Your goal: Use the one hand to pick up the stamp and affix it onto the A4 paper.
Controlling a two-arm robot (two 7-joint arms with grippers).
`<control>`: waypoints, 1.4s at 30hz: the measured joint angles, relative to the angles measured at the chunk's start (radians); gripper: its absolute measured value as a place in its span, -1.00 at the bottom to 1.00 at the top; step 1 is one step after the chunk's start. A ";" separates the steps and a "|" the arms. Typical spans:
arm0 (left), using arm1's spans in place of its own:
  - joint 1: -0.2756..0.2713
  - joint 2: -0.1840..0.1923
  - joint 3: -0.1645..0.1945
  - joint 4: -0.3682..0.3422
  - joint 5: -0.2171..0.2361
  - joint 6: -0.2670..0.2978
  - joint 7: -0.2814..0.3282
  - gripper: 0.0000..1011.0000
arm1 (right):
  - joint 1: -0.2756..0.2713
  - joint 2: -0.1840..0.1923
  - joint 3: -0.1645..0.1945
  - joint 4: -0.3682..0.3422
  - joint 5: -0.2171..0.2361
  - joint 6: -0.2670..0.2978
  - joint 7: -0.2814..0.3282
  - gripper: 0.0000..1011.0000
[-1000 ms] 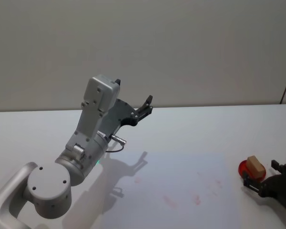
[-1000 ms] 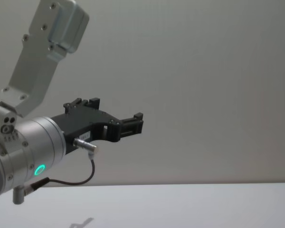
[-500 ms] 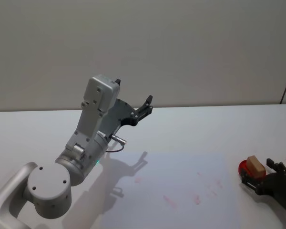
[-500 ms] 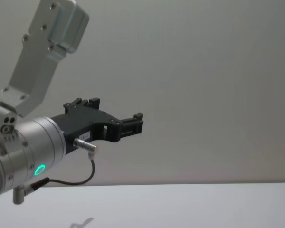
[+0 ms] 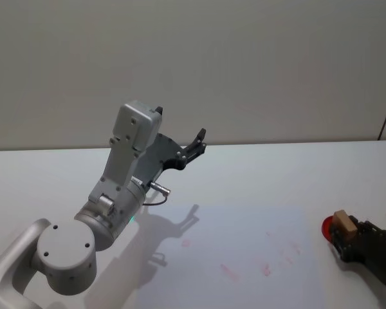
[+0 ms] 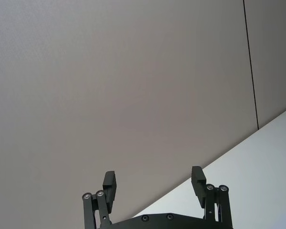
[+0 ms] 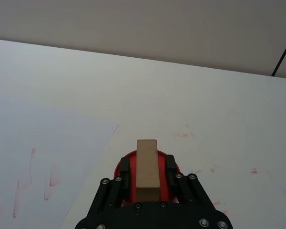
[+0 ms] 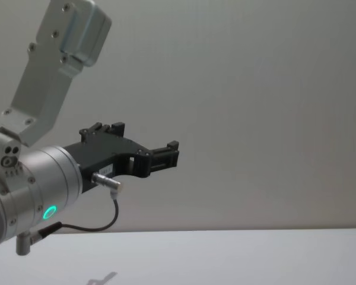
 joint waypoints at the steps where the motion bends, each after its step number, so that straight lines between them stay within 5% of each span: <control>1: 0.000 0.000 0.000 0.000 0.000 0.000 0.000 0.98 | 0.001 -0.001 0.000 0.001 0.000 0.000 0.001 -0.12; 9: 0.000 0.000 0.000 0.000 0.000 0.000 0.000 0.98 | 0.002 -0.005 -0.002 0.004 -0.001 -0.002 0.004 -0.56; 42: 0.000 0.000 0.000 0.000 0.000 0.000 0.000 0.98 | -0.001 -0.011 -0.003 -0.003 -0.011 0.017 -0.001 -0.56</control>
